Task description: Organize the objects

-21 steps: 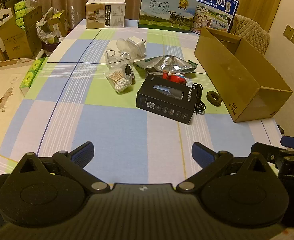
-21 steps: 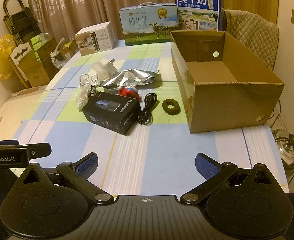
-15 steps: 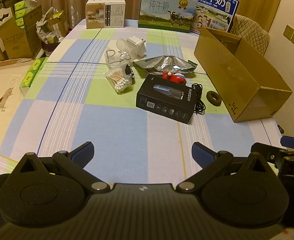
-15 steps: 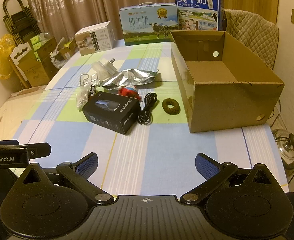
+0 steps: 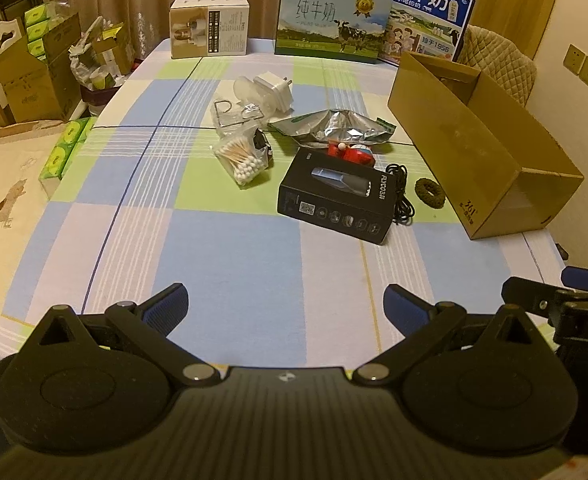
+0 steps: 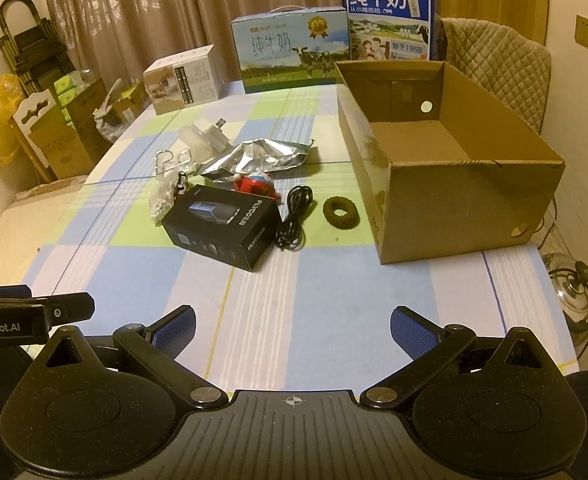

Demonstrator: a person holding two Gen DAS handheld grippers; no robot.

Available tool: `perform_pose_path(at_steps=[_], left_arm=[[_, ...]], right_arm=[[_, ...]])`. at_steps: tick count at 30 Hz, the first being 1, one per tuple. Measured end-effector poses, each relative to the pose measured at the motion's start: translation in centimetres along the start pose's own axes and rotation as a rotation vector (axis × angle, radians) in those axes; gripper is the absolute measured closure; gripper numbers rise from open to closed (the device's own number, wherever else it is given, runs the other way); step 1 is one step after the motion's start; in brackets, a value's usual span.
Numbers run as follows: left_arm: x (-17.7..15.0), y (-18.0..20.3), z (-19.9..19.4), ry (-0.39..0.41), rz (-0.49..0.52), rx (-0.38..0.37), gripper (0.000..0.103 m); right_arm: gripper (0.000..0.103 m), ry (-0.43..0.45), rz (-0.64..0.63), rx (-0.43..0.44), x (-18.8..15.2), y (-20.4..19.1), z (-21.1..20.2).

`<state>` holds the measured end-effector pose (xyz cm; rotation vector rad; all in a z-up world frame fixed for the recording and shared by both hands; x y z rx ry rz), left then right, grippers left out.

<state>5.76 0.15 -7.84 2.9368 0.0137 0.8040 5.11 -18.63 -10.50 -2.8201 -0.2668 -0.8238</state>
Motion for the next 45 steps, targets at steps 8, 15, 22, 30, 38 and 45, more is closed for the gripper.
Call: perform_pose_path(at_steps=[8,15,22,30,38,45], left_arm=[[0.4,-0.1,-0.1,0.003,0.003,-0.015,0.001],[0.6,-0.6,-0.2,0.001,-0.003,-0.017,0.001],[0.6,-0.7,-0.1,0.002,-0.008,-0.017,0.001],[0.6,-0.5,0.0,0.001,-0.006,-0.017,0.001],[0.6,-0.2,0.7,-0.015,-0.004,-0.004,0.001],[1.8,-1.3,3.0,-0.049,-0.006,-0.002,0.001]], right_arm=[[0.002,0.006,0.003,-0.012,0.3,-0.3,-0.1],[0.002,0.005,-0.004,-0.013,0.4,-0.5,-0.1],[0.002,0.004,-0.010,-0.010,0.4,-0.5,0.0],[0.002,0.008,-0.008,-0.003,0.3,0.1,0.0],[0.002,0.020,-0.006,0.029,0.5,0.7,0.6],[0.002,0.022,-0.048,0.082,1.3,0.1,2.3]])
Point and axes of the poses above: each gripper's, at about its wrist camera, not at the fingertips, and z roughly the way its jaws point, y to its right, x to its top, the point moved 10 cm from there along z, roughly the way its jaws point, and after that the axes turned 8 degrees about -y, right-handed, at the moved point
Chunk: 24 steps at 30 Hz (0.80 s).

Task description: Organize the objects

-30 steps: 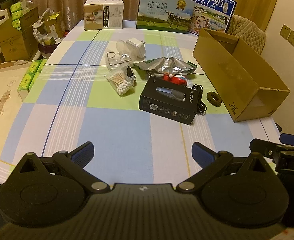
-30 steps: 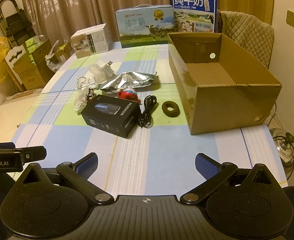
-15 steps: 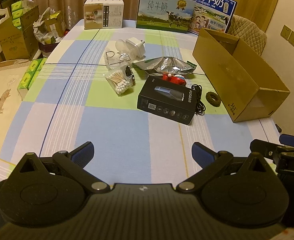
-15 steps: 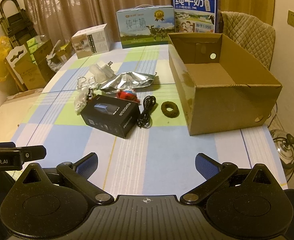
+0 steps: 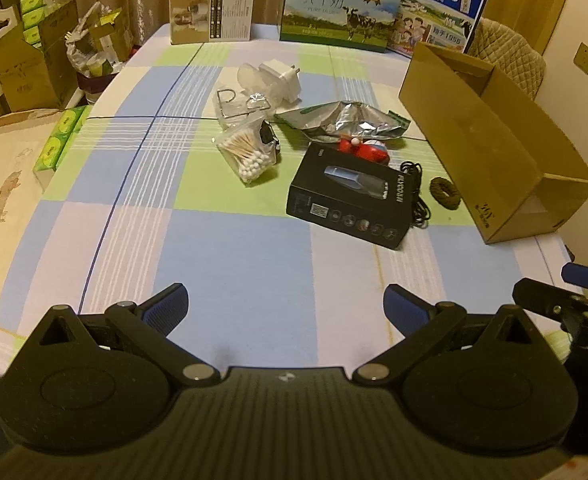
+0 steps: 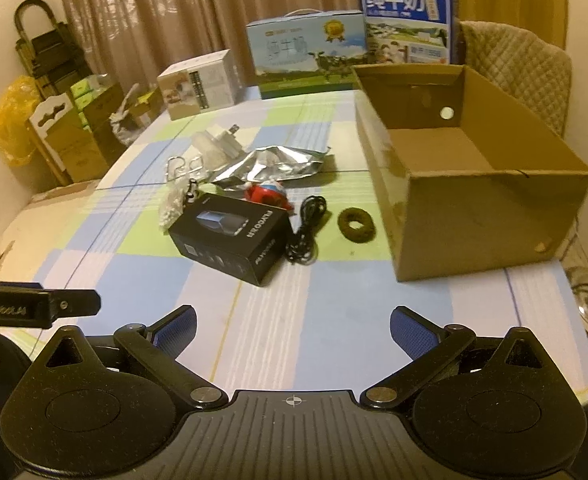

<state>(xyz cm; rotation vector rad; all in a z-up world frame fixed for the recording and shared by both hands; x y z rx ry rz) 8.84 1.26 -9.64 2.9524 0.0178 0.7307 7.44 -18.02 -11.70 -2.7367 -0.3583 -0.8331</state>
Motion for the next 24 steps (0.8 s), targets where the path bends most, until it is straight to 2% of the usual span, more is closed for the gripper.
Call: perform_pose_path(at_steps=[3,5,6,7,10,13,19,24], left_arm=[[1.0,-0.3,1.4,-0.006,0.020,-0.010,0.001],[1.8,-0.4,2.4,-0.013,0.037,-0.014,0.001],[2.2,-0.4,2.9,-0.016,0.046,-0.014,0.001],[2.6,-0.5,3.4,-0.019,0.055,-0.014,0.001],[3.7,-0.9,4.9,-0.028,0.067,-0.017,0.001],[4.6,-1.4,6.2,-0.038,0.066,-0.020,0.001],[5.5,-2.4,8.3,-0.056,0.052,-0.008,0.001],[5.9,-2.5,9.9,-0.072,0.052,-0.003,0.001]], right_arm=[[0.003,-0.006,-0.026,0.002,0.5,0.0,1.3],[0.015,-0.020,-0.040,0.008,0.8,0.1,2.4],[0.028,-0.035,-0.041,0.014,1.0,0.2,3.1],[0.035,-0.050,-0.037,0.021,1.2,0.2,3.9],[0.042,-0.066,-0.052,0.018,2.0,0.4,6.0],[0.045,-0.070,-0.081,0.017,3.0,0.4,8.0],[0.046,-0.042,-0.162,-0.019,7.1,0.8,11.6],[0.046,-0.042,-0.221,0.047,9.2,-0.2,13.9]])
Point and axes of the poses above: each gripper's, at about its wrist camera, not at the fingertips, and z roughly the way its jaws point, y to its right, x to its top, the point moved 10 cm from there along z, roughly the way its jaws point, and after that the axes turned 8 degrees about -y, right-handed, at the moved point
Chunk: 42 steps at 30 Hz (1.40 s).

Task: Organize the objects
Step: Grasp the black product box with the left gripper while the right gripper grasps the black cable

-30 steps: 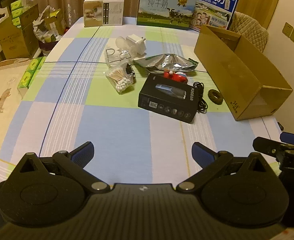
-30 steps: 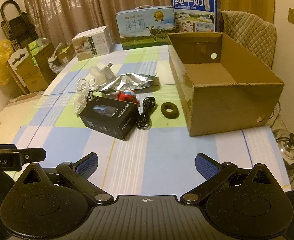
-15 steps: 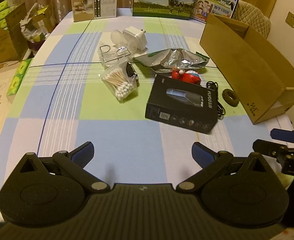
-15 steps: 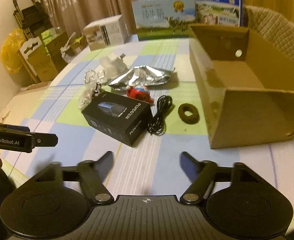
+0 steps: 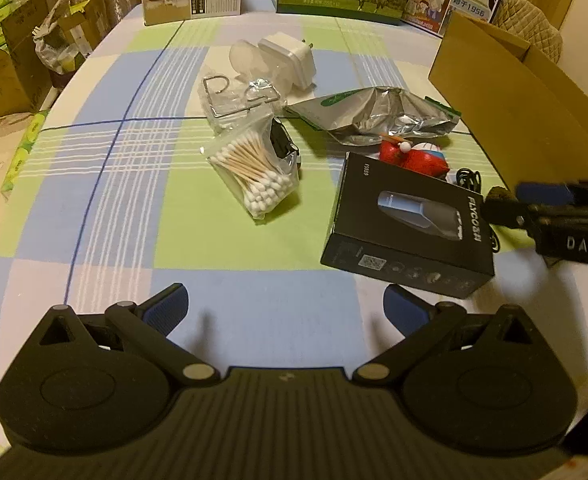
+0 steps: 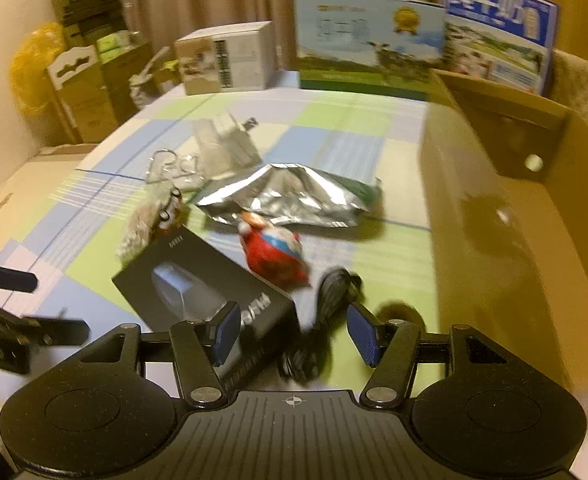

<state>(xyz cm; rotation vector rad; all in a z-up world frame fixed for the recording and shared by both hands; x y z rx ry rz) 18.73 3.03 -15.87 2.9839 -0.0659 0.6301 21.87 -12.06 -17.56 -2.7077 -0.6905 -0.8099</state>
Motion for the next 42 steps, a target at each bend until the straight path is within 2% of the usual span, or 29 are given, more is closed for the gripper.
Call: perform_pose_path(at_steps=[8,14,18,20,25,28,32,33,36,42], left_arm=[[1.3,-0.3,1.5,-0.001,0.008,0.007,0.001],[1.6,-2.1,0.8,0.008,-0.046,0.013,0.001],[1.1,-2.4,-0.1,0.001,-0.103,-0.025,0.001],[1.0,-1.7,-0.4,0.002,-0.109,-0.045,0.001],[1.0,1.3,0.5,-0.020,-0.109,-0.087,0.001],[1.3,2.8,1.6,-0.029,-0.084,-0.069,0.001],[1.4,3.7,2.7,-0.051,-0.033,-0.025,0.003],[1.5,3.6,2.8,-0.054,-0.015,-0.026,0.010],[1.6,2.7,2.7,-0.056,0.022,-0.010,0.016],[1.4,1.4,2.2,-0.062,0.072,0.004,0.019]], right_arm=[[0.046,-0.051,-0.079,0.231,0.4,-1.9,2.1],[0.046,-0.095,-0.119,0.346,-2.3,-5.3,1.4],[0.046,-0.125,-0.211,0.433,-5.1,-8.8,0.5],[0.046,-0.123,-0.236,0.380,-6.0,-9.0,0.3],[0.041,-0.038,-0.165,0.164,-6.6,-6.1,-0.5],[0.041,-0.029,-0.102,0.061,-6.8,-3.8,-0.4],[0.041,-0.030,-0.036,-0.013,-6.0,-1.0,0.6],[0.041,-0.023,-0.025,-0.027,-5.7,-0.7,0.8],[0.041,-0.008,-0.013,-0.074,-4.5,0.3,1.2],[0.044,0.001,0.043,-0.103,-2.5,0.8,3.3]])
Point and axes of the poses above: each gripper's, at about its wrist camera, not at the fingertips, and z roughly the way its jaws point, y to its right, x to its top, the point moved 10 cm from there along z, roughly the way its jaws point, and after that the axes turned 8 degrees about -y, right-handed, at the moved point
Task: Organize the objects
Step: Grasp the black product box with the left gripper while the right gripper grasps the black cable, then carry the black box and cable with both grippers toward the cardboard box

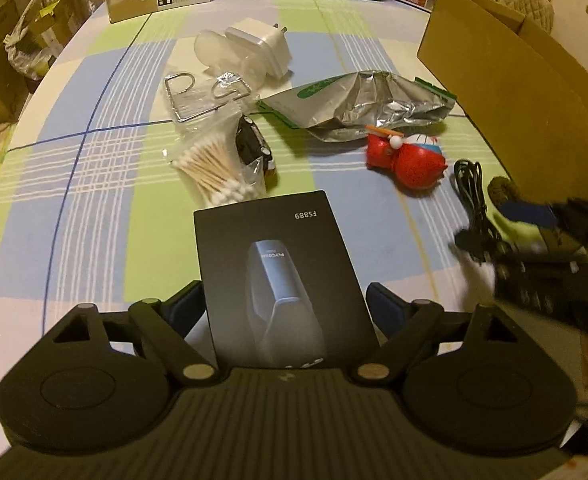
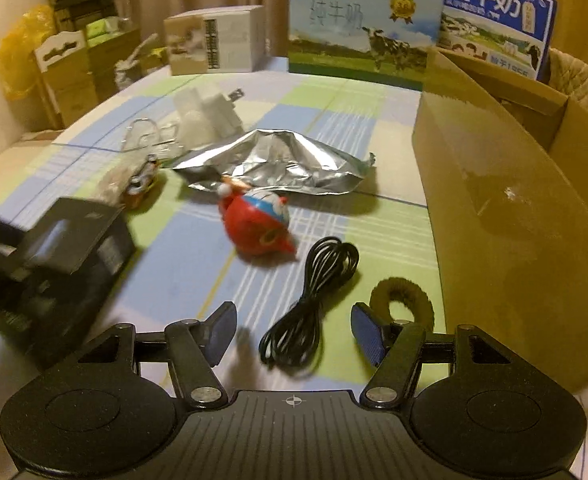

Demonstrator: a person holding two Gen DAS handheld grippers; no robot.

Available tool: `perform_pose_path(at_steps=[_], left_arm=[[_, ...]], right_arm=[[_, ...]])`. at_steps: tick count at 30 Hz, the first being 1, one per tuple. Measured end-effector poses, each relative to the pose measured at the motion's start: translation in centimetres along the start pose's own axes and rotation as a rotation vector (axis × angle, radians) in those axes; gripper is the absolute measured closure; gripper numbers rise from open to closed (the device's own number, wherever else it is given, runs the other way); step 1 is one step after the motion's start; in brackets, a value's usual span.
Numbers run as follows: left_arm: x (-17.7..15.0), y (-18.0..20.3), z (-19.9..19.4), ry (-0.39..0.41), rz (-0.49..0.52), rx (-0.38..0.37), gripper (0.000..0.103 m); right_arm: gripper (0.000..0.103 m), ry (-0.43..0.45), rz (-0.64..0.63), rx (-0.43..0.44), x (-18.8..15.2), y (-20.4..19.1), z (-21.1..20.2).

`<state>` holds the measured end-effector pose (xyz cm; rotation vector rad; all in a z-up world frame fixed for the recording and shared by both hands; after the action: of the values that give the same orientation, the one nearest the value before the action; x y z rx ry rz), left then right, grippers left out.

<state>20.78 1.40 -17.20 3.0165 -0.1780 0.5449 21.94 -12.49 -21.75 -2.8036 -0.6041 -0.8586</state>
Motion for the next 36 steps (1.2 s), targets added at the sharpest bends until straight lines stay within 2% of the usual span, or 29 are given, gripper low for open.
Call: perform_pose_path(at_steps=[1,4,6,14,22,31,36], left_arm=[[-0.1,0.0,-0.1,0.001,0.003,0.002,0.019],[-0.2,0.0,-0.1,0.011,0.003,0.012,0.019],[0.0,0.0,-0.1,0.021,-0.001,0.022,0.018],[0.2,0.4,0.6,0.009,0.005,0.060,0.020],[-0.7,0.7,-0.6,0.015,-0.004,0.056,0.022],[-2.5,1.6,-0.8,-0.009,0.024,0.032,0.021],[-2.7,1.9,-0.3,0.003,0.049,0.051,0.020]], right_arm=[[0.046,-0.004,0.019,0.010,0.2,0.1,0.3],[0.070,-0.027,0.046,0.007,0.4,0.3,1.2],[0.081,-0.027,0.055,-0.011,0.3,0.5,1.0],[0.084,-0.051,0.087,-0.009,-2.8,0.5,-1.6],[0.093,-0.058,0.111,0.007,-5.1,-0.1,-4.4],[0.092,-0.076,0.059,0.012,-5.7,-0.6,-4.3],[0.088,-0.060,0.037,-0.002,-5.6,-0.6,-3.5]])
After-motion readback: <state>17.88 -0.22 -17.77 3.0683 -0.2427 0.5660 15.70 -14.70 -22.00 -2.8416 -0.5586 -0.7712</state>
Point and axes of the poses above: each gripper's, at about its wrist camera, not at the fingertips, and z roughly the way its jaws point, y to its right, x to its top, the point moved 10 cm from there along z, roughly the way its jaws point, and after that the axes turned 8 degrees about -y, right-handed, at the moved point
